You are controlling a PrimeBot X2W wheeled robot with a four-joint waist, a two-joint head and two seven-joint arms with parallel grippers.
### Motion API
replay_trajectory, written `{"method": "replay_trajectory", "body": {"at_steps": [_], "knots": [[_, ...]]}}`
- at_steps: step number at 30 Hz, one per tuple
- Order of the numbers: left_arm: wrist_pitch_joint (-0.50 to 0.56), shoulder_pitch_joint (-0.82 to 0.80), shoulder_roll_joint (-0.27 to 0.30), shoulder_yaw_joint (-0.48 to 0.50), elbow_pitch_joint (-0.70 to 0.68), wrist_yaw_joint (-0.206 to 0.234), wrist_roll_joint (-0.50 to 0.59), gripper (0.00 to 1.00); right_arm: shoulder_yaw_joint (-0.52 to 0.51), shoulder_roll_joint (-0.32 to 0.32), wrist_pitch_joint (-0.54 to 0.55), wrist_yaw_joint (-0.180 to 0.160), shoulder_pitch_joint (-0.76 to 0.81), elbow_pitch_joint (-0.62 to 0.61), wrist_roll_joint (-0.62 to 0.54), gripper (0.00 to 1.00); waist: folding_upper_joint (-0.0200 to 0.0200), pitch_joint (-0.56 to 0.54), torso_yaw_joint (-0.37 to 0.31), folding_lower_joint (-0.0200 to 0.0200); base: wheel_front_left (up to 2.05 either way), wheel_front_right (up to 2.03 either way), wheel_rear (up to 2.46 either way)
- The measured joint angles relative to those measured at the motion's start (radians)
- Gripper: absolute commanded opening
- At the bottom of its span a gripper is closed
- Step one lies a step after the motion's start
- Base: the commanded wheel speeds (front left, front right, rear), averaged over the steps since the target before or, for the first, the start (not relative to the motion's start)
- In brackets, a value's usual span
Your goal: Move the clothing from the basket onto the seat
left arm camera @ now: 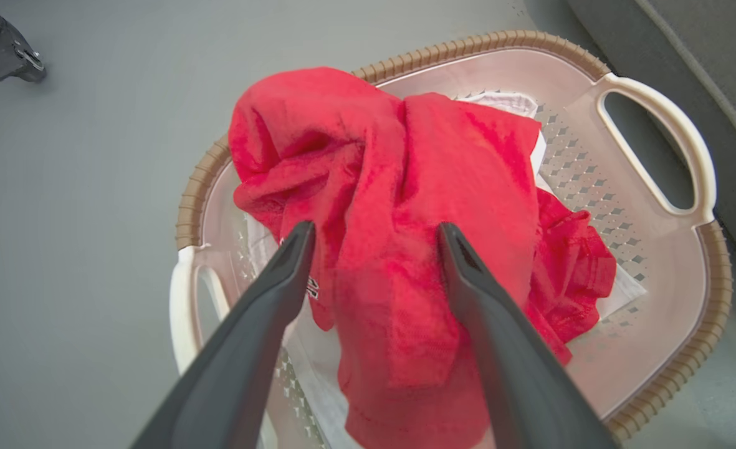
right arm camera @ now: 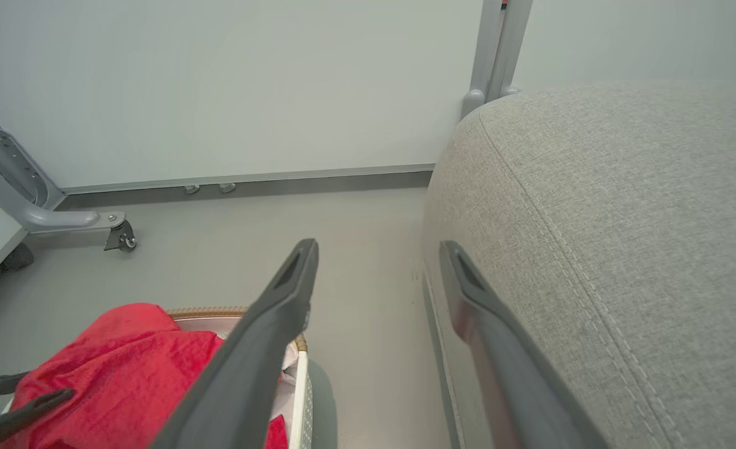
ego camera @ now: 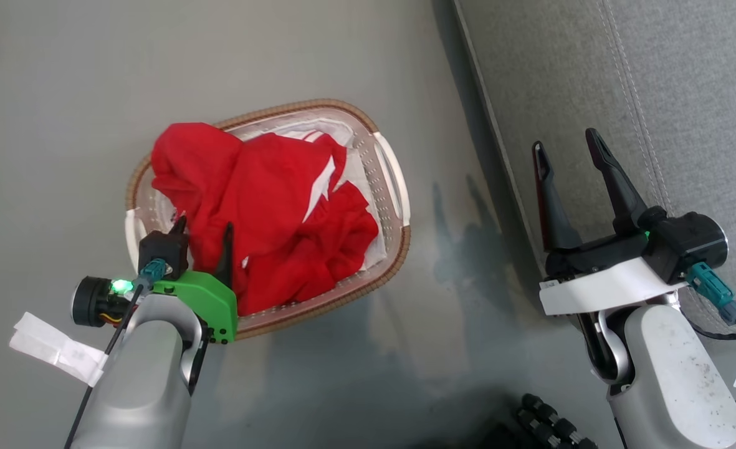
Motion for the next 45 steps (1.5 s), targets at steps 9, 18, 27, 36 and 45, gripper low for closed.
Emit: {"method": "replay_trajectory", "body": {"at_steps": [9, 18, 27, 36, 45], "knots": [[0.000, -0.016, -0.006, -0.005, 0.027, -0.007, 0.000, 0.00, -0.002, 0.000, 0.000, 0.000, -0.014, 0.009, 0.010, 1.00, 0.0000, 0.041, -0.041, 0.0000, 0.00, 0.00, 0.00], [0.000, 0.026, -0.013, -0.010, -0.075, -0.016, 0.005, 0.00, -0.014, 0.001, 0.000, 0.000, -0.013, 0.040, -0.002, 1.00, 0.0000, -0.022, -0.014, 0.0000, 0.00, 0.00, 0.00], [0.001, 0.093, 0.010, -0.062, -0.190, -0.027, 0.027, 0.00, -0.022, 0.001, 0.000, 0.000, 0.046, 0.096, -0.025, 1.00, 0.0000, -0.160, 0.024, -0.0001, 0.00, 0.00, 0.00], [0.001, 0.113, 0.108, -0.254, -0.293, -0.032, 0.051, 0.00, -0.033, 0.001, 0.000, 0.000, 0.141, 0.142, -0.037, 1.00, 0.0000, -0.338, 0.064, -0.0001, 0.00, 0.00, 0.00], [0.075, -0.049, 0.255, -0.501, -0.455, -0.032, -0.024, 0.00, 0.006, 0.001, 0.000, 0.000, 0.197, 0.165, -0.048, 1.00, 0.0000, -0.516, 0.100, -0.0002, 0.00, 0.00, 0.00]]}}
